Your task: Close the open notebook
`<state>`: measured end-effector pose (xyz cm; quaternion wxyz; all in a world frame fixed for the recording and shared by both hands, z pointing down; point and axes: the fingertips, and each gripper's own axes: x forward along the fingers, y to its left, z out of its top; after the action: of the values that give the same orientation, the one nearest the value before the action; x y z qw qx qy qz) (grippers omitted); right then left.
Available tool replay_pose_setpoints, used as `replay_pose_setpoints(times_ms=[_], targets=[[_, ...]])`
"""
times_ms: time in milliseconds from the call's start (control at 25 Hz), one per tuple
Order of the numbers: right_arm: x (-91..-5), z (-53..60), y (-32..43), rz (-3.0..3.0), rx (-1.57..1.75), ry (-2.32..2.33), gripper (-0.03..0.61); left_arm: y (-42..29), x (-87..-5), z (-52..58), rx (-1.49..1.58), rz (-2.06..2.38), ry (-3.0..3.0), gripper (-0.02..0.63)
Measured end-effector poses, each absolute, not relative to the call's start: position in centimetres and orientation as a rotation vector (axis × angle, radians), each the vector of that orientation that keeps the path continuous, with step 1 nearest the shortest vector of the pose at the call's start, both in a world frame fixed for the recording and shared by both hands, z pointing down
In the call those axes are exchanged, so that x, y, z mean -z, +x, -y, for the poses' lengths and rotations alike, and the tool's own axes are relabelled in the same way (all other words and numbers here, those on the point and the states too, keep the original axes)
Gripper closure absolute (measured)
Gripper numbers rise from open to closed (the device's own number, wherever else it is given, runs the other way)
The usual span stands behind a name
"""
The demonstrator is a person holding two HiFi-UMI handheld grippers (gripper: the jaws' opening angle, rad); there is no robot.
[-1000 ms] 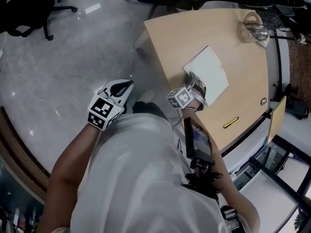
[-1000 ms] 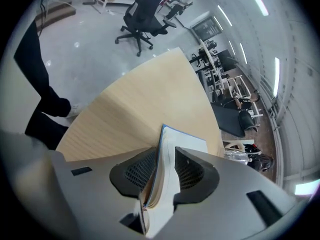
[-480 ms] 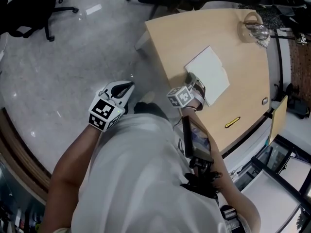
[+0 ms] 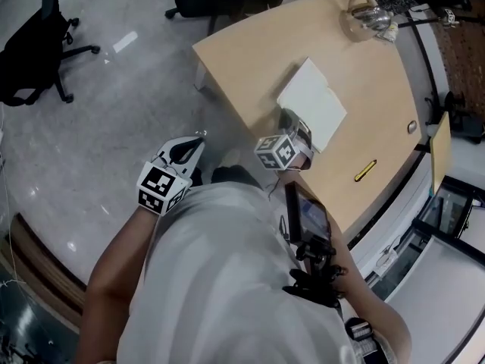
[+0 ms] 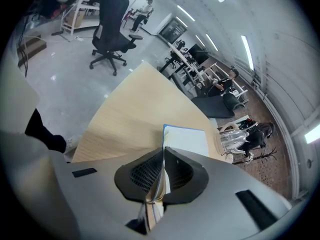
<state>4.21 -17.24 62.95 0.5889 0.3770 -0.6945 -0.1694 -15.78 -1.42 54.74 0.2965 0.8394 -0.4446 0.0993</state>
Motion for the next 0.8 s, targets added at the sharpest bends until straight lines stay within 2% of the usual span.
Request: replay_pose_setpoints(times_ms=[800], targets=[[-57.6,15.2,8.3,1.841,0.107,1.233,0.561,-8.5,-52.8,3.1,-0.367,0.96,2.415,0.609]])
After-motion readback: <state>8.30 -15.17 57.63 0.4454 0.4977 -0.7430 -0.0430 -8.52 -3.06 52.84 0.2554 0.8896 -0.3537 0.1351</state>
